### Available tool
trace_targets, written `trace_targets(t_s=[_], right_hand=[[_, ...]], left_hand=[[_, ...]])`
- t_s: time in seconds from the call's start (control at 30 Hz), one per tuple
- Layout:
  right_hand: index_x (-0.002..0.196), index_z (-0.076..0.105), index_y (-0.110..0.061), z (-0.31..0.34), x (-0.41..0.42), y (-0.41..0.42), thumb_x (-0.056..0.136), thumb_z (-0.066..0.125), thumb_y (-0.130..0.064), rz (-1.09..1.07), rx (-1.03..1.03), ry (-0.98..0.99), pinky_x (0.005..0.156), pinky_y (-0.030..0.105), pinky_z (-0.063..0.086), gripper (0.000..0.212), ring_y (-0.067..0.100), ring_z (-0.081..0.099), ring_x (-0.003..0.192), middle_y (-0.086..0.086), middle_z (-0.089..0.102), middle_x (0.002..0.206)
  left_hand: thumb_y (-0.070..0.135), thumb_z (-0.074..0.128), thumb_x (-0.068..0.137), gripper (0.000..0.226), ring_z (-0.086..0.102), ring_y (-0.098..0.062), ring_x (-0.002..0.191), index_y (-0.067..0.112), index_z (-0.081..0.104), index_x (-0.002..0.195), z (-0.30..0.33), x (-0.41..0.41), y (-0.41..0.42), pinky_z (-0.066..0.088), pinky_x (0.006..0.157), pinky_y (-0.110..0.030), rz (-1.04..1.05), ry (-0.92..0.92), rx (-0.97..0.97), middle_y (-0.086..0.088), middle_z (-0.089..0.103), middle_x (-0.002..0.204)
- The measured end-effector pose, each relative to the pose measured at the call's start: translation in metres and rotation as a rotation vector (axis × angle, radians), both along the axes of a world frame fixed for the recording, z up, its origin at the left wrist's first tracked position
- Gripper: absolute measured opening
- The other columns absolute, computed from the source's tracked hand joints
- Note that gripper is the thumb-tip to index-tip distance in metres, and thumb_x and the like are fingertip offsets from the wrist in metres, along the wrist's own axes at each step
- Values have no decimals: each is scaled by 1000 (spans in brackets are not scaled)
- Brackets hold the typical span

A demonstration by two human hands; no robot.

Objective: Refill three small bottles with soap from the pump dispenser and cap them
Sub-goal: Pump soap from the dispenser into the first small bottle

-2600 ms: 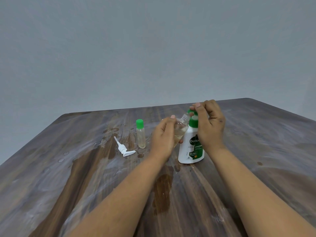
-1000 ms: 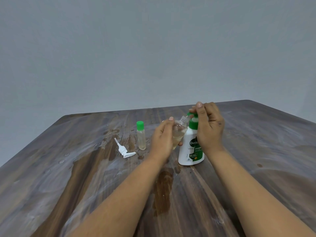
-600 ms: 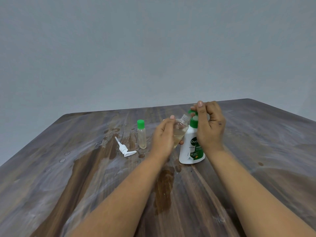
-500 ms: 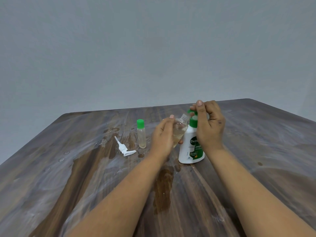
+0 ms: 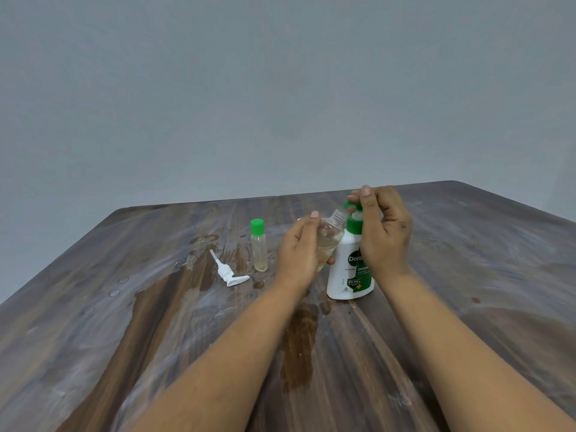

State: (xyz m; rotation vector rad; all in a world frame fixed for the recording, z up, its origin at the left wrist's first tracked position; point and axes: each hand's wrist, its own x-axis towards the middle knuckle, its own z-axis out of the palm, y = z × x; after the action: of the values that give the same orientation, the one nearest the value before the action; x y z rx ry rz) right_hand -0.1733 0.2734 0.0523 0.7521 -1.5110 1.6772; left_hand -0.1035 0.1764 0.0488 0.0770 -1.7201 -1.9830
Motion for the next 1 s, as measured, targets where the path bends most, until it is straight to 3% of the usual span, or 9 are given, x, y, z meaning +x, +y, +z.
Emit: trace_targets(t_s=[0.17,0.33,0.5,0.67,0.8,0.87,1.0], right_hand=[[72,64,-28,0,-4,0,97,54,-20,-9,51,-31,69,15,42,28,3,56,74,0,58,76],[74,63,-23,-1,-4,1,98,54,-19,-28,68,1,67,18,42,26,5,53,74,8,56,76],[81,63,-36,-1,0,-1,101,49,-27,-5,-7,9,74,27,48,26,13,60,84,0,61,83],[74,64,-29,-1,-3,-1,97,52,-27,-25,41,-20,69,16,42,26,3,54,76,3,57,77],[70,63,-22,-1,-5,-1,95,54,-21,-42,79,-19,65,25,43,27,9,52,71,5,54,73],[73,64,-20,-2,-5,0,97,53,-20,-43,78,-6,65,22,43,26,7,52,72,7,54,74],[78,64,-31,-1,-2,0,100,52,-19,-7,12,-19,74,16,43,28,6,57,81,9,61,81]], left_hand=[[27,42,104,32,60,-12,60,6,62,91,-1,0,-1,49,46,-21,-11,-2,12,-4,66,77],[28,42,104,33,59,-13,58,8,63,88,0,1,-1,49,46,-21,-5,-7,-7,-4,67,77],[27,42,104,33,58,-13,57,8,62,86,2,2,0,47,45,-19,0,-2,-14,-2,66,75],[26,41,104,33,58,-14,55,7,62,88,2,2,1,48,45,-20,4,1,-13,-3,65,74],[26,42,104,33,59,-11,53,7,62,87,2,3,1,48,45,-20,0,0,-7,-1,66,72],[26,42,104,33,59,-12,55,9,63,84,2,3,1,49,45,-20,1,-4,-6,-3,66,74],[27,43,104,34,59,-17,59,11,63,82,2,3,0,49,46,-21,0,-8,4,-7,65,77]])
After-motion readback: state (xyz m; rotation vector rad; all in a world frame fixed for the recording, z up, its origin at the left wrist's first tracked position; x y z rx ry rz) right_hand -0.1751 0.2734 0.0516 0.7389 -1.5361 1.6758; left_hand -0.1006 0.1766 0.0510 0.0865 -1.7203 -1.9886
